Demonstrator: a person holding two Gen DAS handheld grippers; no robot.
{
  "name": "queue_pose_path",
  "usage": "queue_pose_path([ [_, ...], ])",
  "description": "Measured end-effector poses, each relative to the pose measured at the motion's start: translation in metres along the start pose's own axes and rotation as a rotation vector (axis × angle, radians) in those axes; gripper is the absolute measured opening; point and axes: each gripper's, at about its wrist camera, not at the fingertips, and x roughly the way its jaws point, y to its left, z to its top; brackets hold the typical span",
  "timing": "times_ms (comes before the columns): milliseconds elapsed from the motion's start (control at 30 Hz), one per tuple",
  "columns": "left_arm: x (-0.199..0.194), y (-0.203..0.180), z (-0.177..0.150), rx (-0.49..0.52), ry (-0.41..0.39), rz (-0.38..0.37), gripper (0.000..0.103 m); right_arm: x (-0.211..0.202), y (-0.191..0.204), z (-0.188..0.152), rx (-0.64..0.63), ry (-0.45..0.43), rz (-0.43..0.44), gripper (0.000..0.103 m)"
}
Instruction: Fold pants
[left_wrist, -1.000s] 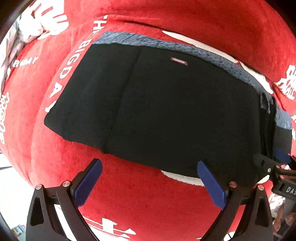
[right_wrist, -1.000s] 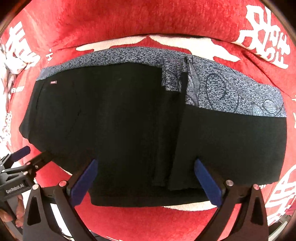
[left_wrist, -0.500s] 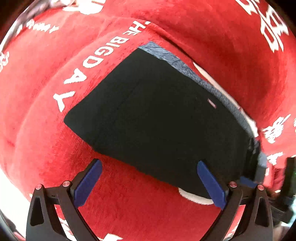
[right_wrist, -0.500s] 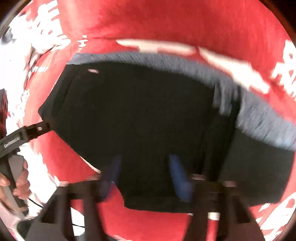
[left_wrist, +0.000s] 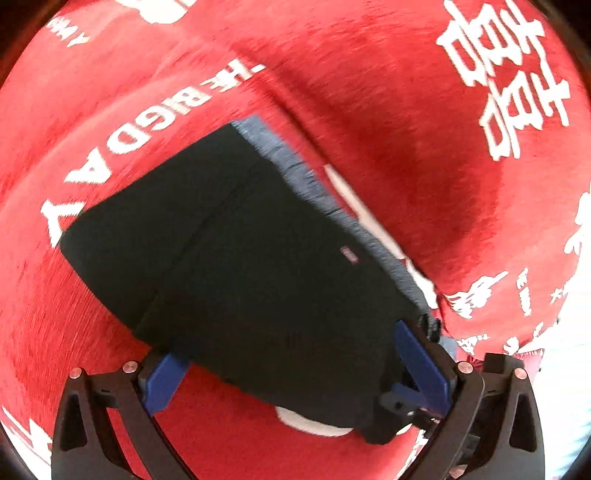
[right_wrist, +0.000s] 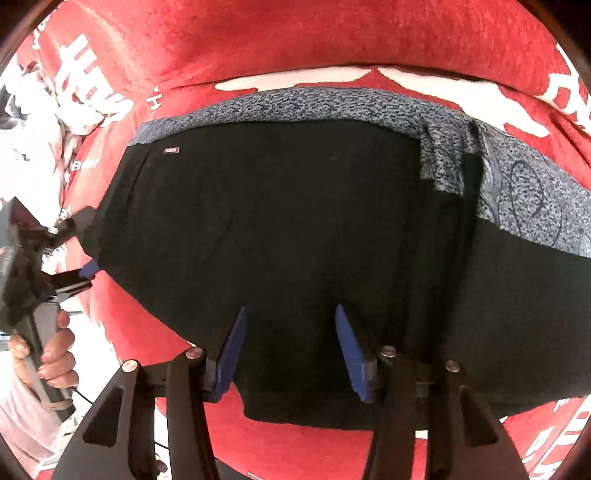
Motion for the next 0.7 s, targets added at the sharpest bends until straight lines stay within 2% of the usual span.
queue_pose_path([
  [133, 0.024, 0.011, 0.006, -0.034, 0.040, 0.061, 0.103, 0.000, 0.001, -0.001, -0.017, -0.001, -0.004, 0.059],
  [167, 0.026, 0.010, 0.007, -0.020, 0.028, 0.083, 0.103, -0.001, 0.001, -0.002, -0.021, -0.001, -0.006, 0.060],
  [200, 0.025, 0.005, 0.007, 0.008, 0.016, 0.119, 0.098, 0.000, 0.002, -0.002, -0.025, -0.002, -0.006, 0.060],
  [233, 0.028, -0.005, 0.007, 0.054, 0.011, 0.198, 0.091, -0.001, 0.002, -0.002, -0.025, -0.001, -0.005, 0.061],
  [267, 0.031, -0.012, 0.007, 0.102, 0.006, 0.280, 0.072, -0.001, 0.002, -0.001, -0.023, 0.003, -0.004, 0.061],
  [300, 0.032, -0.016, 0.006, 0.136, 0.002, 0.336, 0.060, -0.002, 0.002, 0.001, -0.019, 0.011, -0.003, 0.061],
  [367, 0.029, -0.026, 0.004, 0.192, -0.030, 0.390, 0.045, -0.010, 0.004, 0.008, -0.012, 0.028, 0.006, 0.061],
  [400, 0.028, -0.035, 0.002, 0.253, -0.043, 0.434, 0.040, -0.016, 0.004, 0.011, -0.014, 0.024, 0.012, 0.061],
  [467, 0.027, -0.053, -0.009, 0.408, -0.078, 0.514, 0.038, -0.034, 0.010, 0.026, -0.026, -0.009, 0.041, 0.061],
  [500, 0.030, -0.063, -0.016, 0.497, -0.098, 0.562, 0.038, -0.042, 0.014, 0.036, -0.034, -0.017, 0.062, 0.065],
  [533, 0.035, -0.076, -0.028, 0.631, -0.124, 0.638, 0.038, -0.049, 0.019, 0.050, -0.040, -0.014, 0.092, 0.069],
  [567, 0.040, -0.082, -0.039, 0.724, -0.141, 0.688, 0.038, -0.053, 0.025, 0.063, -0.043, -0.004, 0.127, 0.079],
  [633, 0.049, -0.093, -0.057, 0.887, -0.177, 0.775, 0.038, -0.058, 0.043, 0.093, -0.058, 0.030, 0.219, 0.082],
  [700, 0.051, -0.094, -0.063, 0.954, -0.190, 0.803, 0.038, -0.054, 0.069, 0.119, -0.092, 0.087, 0.307, 0.083],
])
